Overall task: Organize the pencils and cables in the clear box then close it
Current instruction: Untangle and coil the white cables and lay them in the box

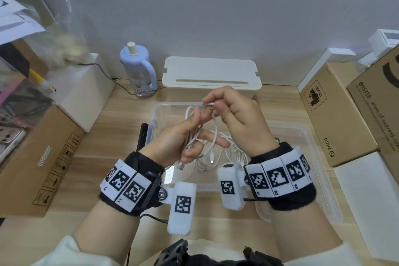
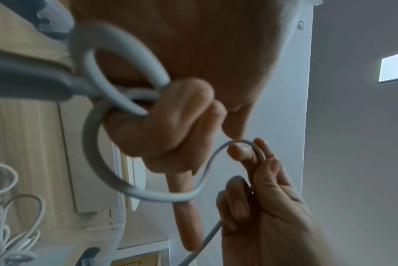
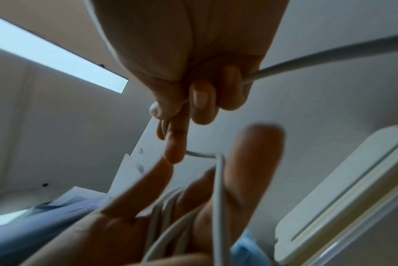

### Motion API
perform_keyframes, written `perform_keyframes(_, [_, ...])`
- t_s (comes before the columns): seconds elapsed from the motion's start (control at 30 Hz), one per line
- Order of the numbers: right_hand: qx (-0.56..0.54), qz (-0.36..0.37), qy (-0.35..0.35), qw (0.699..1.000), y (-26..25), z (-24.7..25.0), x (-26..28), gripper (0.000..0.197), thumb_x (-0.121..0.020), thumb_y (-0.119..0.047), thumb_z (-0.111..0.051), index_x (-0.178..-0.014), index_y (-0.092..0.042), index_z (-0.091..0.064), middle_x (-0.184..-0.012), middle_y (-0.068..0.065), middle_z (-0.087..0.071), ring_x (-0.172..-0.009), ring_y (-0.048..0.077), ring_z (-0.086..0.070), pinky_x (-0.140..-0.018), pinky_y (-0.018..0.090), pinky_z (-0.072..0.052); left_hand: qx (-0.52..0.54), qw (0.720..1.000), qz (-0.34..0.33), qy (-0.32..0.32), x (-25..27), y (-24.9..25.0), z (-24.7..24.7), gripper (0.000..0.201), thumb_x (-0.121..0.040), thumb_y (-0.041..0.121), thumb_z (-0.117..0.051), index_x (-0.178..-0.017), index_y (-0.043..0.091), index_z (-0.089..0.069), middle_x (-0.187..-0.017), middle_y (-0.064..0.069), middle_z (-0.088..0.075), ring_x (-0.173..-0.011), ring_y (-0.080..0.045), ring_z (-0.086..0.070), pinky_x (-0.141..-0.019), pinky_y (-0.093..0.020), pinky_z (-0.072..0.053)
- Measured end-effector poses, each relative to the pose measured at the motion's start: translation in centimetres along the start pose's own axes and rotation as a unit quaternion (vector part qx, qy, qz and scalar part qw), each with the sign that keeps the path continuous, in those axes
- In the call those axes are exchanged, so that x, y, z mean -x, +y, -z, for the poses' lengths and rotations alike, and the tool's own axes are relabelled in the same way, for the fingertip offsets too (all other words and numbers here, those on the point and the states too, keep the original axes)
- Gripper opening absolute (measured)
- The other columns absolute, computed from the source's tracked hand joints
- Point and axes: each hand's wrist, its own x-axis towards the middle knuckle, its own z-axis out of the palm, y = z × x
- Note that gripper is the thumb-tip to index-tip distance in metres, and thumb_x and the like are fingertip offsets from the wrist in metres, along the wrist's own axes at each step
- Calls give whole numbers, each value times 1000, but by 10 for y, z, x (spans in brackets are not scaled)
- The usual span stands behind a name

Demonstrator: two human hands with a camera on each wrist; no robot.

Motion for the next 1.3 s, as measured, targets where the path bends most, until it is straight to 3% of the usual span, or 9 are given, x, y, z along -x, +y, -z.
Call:
perform_keyframes(0.17, [-209, -11, -42, 977, -5, -5, 0, 21, -90, -11, -44, -86, -24, -59, -65, -3, -54, -64, 11, -54, -65, 28, -49, -101, 994, -12, -25, 4, 0, -2, 74, -74, 63, -57, -86, -10, -54, -41, 6, -50, -29, -1, -26, -31, -14, -16])
perform_keyframes(0.23, [-205, -6, -55, 977, -7, -5, -1, 21, -89, -8, -48, -84, -23, -62, -65, -7, -55, -65, 9, -55, -66, 26, -51, -155, 987, -16, -23, 4, -1, -6, 33, -87, 44, -56, -84, 13, -66, -37, 8, -38, -29, -3, -25, -36, -21, -18])
perform_keyframes(0.3, [-162, 2, -38, 986, -5, -6, -3, 21, -84, -6, -55, -82, -24, -65, -70, -11, -59, -69, 5, -55, -68, 19, -46, -177, 984, -16, -33, 5, -1, -9, 33, -96, 28, -43, -80, 29, -72, -34, 8, -34, -30, -5, -24, -40, -30, -16])
perform_keyframes(0.43, [-112, -94, 68, 987, 13, 0, -2, 13, -81, -14, -66, -76, -26, -67, -72, -11, -61, -67, 2, -52, -66, 22, -41, -95, 993, -41, -57, 14, 2, -3, 34, -95, 38, -40, -118, 29, -63, -48, -3, -56, -38, -11, -23, -41, -29, -16])
perform_keyframes(0.6, [-34, -168, 4, 985, 23, -8, 9, 12, -85, -23, -61, -92, -23, -72, -71, -19, -67, -75, -3, -62, -75, 21, -47, -113, 981, -157, -15, 13, 9, 4, 53, -89, 52, -39, -140, 35, -36, -81, -5, -66, -60, -10, -35, -58, -25, -30])
perform_keyframes(0.7, [-7, -166, -8, 986, 23, -13, 11, 19, -88, -23, -57, -102, -24, -70, -89, -7, -73, -89, 10, -65, -85, 36, -51, -92, 971, -205, 84, 7, 6, 14, 61, -83, 61, -48, -139, 39, -35, -80, 0, -59, -64, -11, -39, -66, -24, -36])
perform_keyframes(0.87, [21, -153, 60, 986, 20, -7, 8, 17, -87, -21, -59, -99, -19, -72, -73, -17, -64, -69, -4, -56, -66, 13, -43, -9, 977, -169, 132, 4, 1, 18, 44, -90, 43, -38, -133, 38, -45, -82, 3, -51, -55, -11, -38, -58, -25, -34])
perform_keyframes(1.03, [7, -144, 52, 988, 11, -6, 10, 15, -87, -18, -59, -95, -17, -72, -65, -20, -60, -65, -5, -55, -61, 9, -40, 5, 955, -144, 259, 3, 1, 19, 38, -98, 43, -29, -124, 34, -56, -106, 3, -53, -52, -8, -38, -49, -20, -34])
perform_keyframes(1.3, [-28, -172, 28, 984, 10, -7, 12, 17, -86, -14, -59, -96, -17, -72, -50, -27, -56, -55, -8, -51, -57, 6, -35, 101, 956, -128, 244, 7, 6, 18, 42, -99, 37, -27, -119, 21, -59, -105, 4, -62, -60, -8, -28, -42, -15, -27])
